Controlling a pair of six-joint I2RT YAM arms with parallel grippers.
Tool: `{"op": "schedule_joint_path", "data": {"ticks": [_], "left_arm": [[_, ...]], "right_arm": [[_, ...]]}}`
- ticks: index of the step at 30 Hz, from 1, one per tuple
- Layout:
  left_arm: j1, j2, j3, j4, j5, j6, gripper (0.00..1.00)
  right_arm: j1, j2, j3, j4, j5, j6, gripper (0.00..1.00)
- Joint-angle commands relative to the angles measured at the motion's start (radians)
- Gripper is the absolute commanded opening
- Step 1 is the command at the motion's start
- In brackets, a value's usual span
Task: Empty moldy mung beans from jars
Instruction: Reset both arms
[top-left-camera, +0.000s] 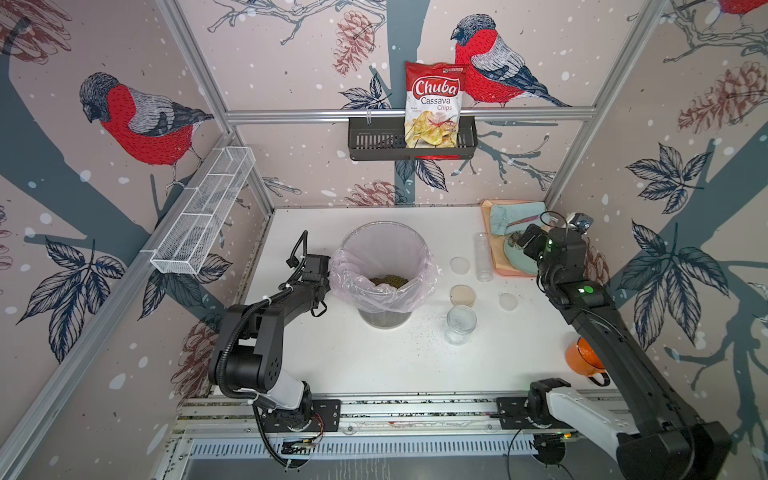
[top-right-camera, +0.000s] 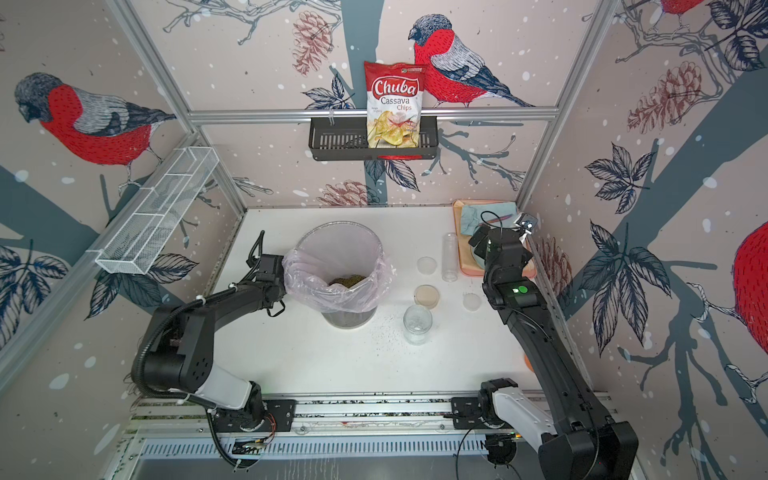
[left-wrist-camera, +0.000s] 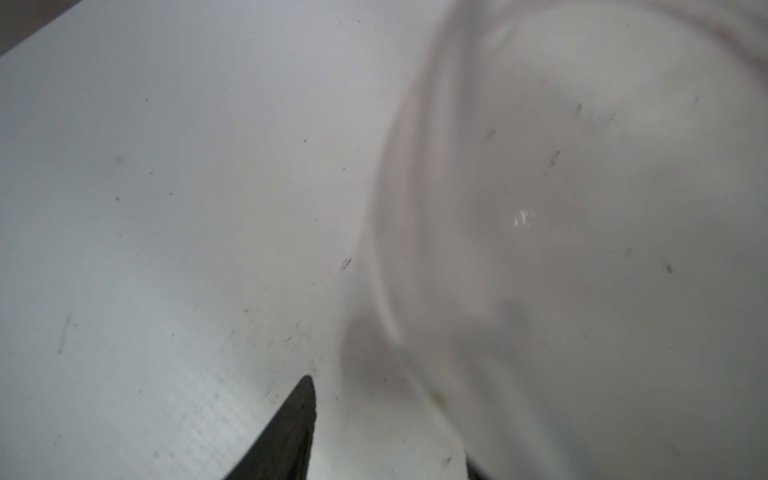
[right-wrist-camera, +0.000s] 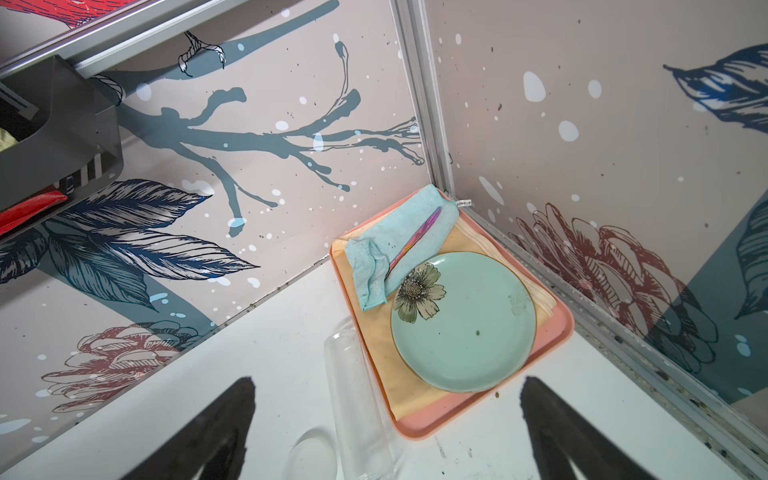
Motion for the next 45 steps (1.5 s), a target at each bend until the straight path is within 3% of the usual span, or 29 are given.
{"op": "schedule_joint_path", "data": {"ticks": [1, 5, 11, 14, 21, 22, 23, 28, 32, 33, 35, 37, 39, 42, 45], "left_arm": [[0.003, 0.047, 0.05, 0.021, -0.015, 0.025, 0.54], [0.003, 0.071, 0.078, 0.009, -0.021, 0.014, 0.55], [0.002, 0.001, 0.039, -0.035, -0.011, -0.006, 0.58], [0.0, -0.092, -0.019, -0.059, -0.015, -0.014, 0.6], [0.001, -0.342, -0.095, -0.213, -0.048, 0.004, 0.76], [0.002, -0.383, -0.102, -0.23, -0.055, 0.008, 0.81], [0.002, -0.418, -0.109, -0.234, -0.053, 0.024, 0.99], [0.0, -0.595, -0.115, -0.201, -0.016, 0.107, 0.99], [0.0, -0.686, -0.125, -0.204, -0.114, 0.155, 0.99], [0.0, -0.703, -0.139, -0.187, -0.155, 0.169, 0.99], [0.001, -0.734, -0.195, -0.1, -0.149, 0.202, 0.99], [0.001, -0.787, -0.298, 0.076, -0.009, 0.316, 0.99], [0.001, -0.835, -0.374, 0.207, 0.051, 0.45, 0.99], [0.002, -0.888, -0.468, 0.325, -0.06, 0.552, 0.99], [0.009, -0.889, -0.588, 0.49, -0.028, 0.67, 0.99]], "right_arm": [[-0.001, -0.002, -0.001, 0.03, -0.003, 0.006, 0.99], [-0.001, -0.001, 0.001, 0.028, 0.006, 0.004, 0.99], [-0.002, 0.0, 0.005, 0.025, 0.009, 0.004, 0.99], [-0.002, 0.008, 0.01, 0.019, 0.014, 0.002, 0.99], [-0.004, 0.033, 0.036, -0.018, 0.053, 0.014, 1.0], [-0.004, 0.039, 0.04, -0.022, 0.061, 0.017, 1.0], [-0.004, 0.043, 0.042, -0.023, 0.066, 0.018, 0.99], [-0.012, 0.091, 0.054, -0.03, 0.145, 0.016, 0.99], [-0.074, 0.103, -0.021, 0.092, 0.029, -0.097, 0.99], [-0.094, 0.1, -0.067, 0.176, -0.028, -0.173, 0.99], [-0.103, 0.097, -0.146, 0.293, -0.007, -0.267, 1.0], [-0.123, 0.105, -0.22, 0.384, -0.029, -0.293, 0.99], [-0.148, 0.121, -0.266, 0.414, -0.074, -0.294, 0.99], [-0.179, 0.139, -0.363, 0.515, -0.105, -0.301, 0.99], [-0.197, 0.15, -0.496, 0.709, -0.167, -0.283, 0.99]]}}
